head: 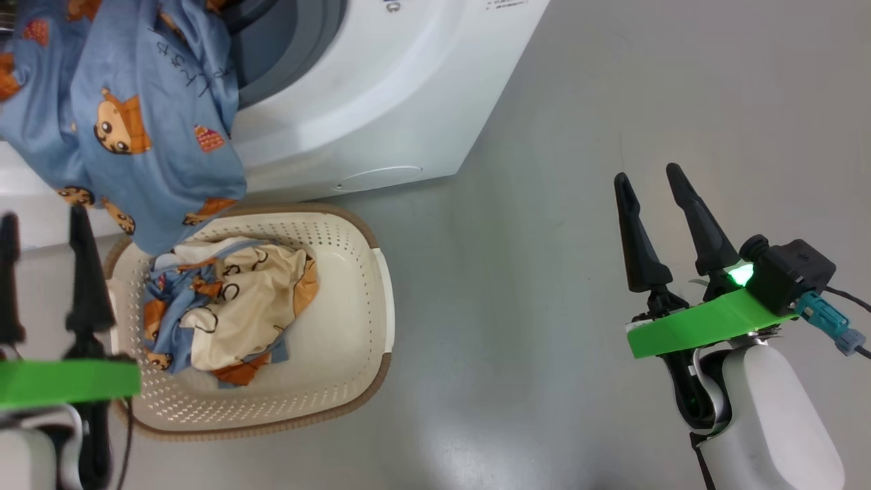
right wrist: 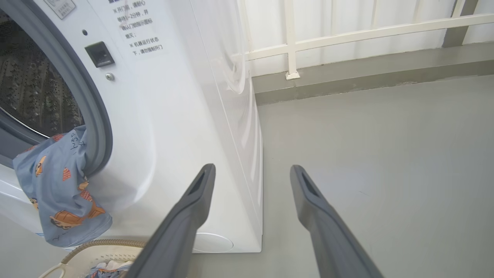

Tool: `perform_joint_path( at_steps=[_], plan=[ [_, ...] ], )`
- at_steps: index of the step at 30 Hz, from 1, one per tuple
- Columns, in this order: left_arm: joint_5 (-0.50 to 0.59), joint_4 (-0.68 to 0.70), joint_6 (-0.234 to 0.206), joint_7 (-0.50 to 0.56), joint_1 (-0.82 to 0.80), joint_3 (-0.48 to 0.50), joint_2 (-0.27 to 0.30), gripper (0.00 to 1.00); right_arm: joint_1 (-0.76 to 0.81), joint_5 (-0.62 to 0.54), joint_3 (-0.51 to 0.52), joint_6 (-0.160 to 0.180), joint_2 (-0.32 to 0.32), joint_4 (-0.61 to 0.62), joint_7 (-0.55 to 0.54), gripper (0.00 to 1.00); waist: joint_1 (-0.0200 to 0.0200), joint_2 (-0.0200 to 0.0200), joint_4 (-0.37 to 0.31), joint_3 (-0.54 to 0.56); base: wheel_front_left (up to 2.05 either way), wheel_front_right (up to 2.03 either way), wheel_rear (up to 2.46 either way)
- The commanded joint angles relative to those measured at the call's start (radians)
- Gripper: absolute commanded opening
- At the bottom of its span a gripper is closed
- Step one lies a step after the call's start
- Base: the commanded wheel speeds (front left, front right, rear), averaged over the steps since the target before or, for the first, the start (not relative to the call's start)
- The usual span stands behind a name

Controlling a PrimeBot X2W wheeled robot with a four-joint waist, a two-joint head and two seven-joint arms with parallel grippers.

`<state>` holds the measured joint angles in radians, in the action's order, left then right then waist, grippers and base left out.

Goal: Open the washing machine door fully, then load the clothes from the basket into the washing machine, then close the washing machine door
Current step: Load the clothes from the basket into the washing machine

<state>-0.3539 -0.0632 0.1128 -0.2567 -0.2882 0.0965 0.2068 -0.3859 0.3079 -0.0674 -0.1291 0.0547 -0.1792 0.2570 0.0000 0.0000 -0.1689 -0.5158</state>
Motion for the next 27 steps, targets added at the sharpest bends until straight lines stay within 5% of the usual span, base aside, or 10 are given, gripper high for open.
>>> perform_joint_path(
  at_steps=[1, 27],
  plan=[
    [-0.01, 0.035, 0.0, -0.005, 0.031, 0.036, 0.019, 1.0, 0.024, -0.011, -0.016, -0.002, -0.005, 0.026, 0.005, 1.0, 0.0, 0.0, 0.004, 0.0, 0.0, 0.0, 0.0],
    [-0.017, -0.001, 0.016, -0.005, 0.093, 0.002, -0.021, 1.0, 0.026, -0.018, -0.029, -0.002, -0.005, 0.033, 0.005, 1.0, 0.0, 0.0, 0.016, 0.008, 0.0, 0.0, 0.0]
  ],
)
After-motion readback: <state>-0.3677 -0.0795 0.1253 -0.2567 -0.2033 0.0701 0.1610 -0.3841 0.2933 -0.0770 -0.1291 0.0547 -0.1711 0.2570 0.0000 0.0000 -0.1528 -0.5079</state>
